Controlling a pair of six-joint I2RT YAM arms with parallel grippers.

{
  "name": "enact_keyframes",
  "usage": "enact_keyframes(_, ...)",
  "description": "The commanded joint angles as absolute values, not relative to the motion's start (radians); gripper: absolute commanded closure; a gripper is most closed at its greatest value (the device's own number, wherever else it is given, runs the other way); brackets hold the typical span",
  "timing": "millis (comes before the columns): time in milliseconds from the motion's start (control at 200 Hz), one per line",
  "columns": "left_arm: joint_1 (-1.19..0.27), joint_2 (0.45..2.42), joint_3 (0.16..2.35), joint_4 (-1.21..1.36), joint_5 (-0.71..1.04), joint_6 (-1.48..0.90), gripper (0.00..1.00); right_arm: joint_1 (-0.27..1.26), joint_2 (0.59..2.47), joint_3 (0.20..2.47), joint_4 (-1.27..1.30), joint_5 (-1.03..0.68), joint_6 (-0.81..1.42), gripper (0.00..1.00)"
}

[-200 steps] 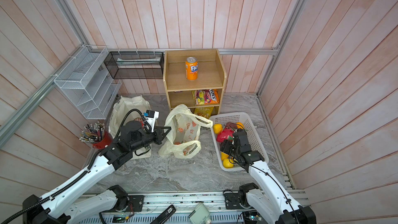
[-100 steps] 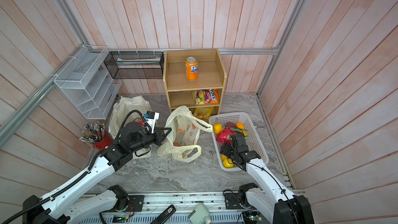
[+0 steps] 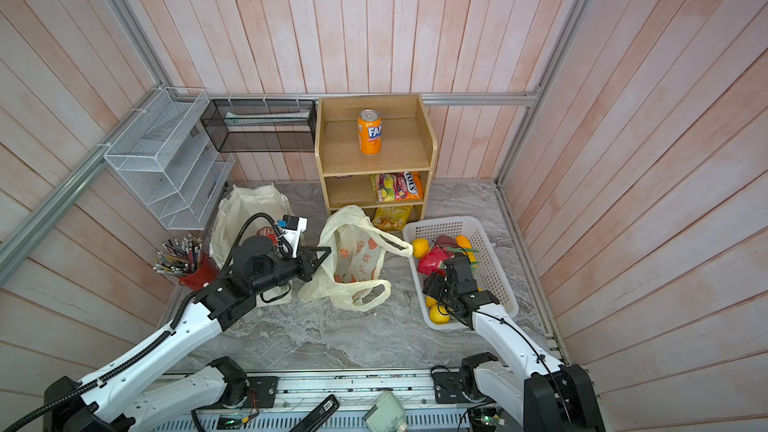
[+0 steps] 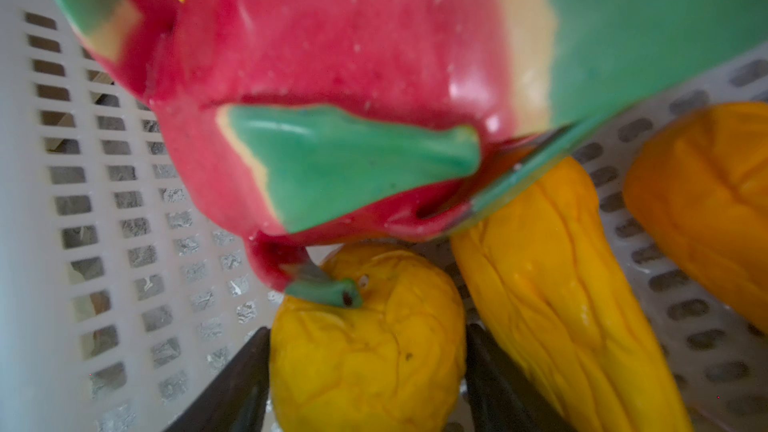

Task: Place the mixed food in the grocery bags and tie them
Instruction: 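Grasp the yellow mango in the basket with the right gripper, then lift the yellow mango and carry it toward the open bag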

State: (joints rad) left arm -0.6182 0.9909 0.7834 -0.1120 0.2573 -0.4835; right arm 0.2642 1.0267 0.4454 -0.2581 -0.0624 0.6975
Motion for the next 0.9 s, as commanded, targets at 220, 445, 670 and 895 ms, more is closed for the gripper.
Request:
enact_keyframes(220, -0.617, 0.983, 0.772, -0.099, 0.265, -0.494, 1.00, 0.225, 0.820, 0.458, -0.334, -0.045, 0.744, 0.43)
enact_keyframes(445, -0.616, 1.000, 0.776, -0.098, 0.262, -0.496, 1.00, 0.170, 0.721, 0.531, -0.393, -0.084, 0.745, 0.44)
enact_keyframes(670, -0.616, 1.017, 0.784, -0.100, 0.255, -0.499, 1.00, 0.143, 0.713, 0.655, -0.399, -0.113, 0.714, 0.44)
enact_keyframes(895, -0.616, 1.027, 0.784, -0.109, 0.247, -0.502, 1.00, 0.140, 0.686, 0.781, -0.343, -0.183, 0.655, 0.44)
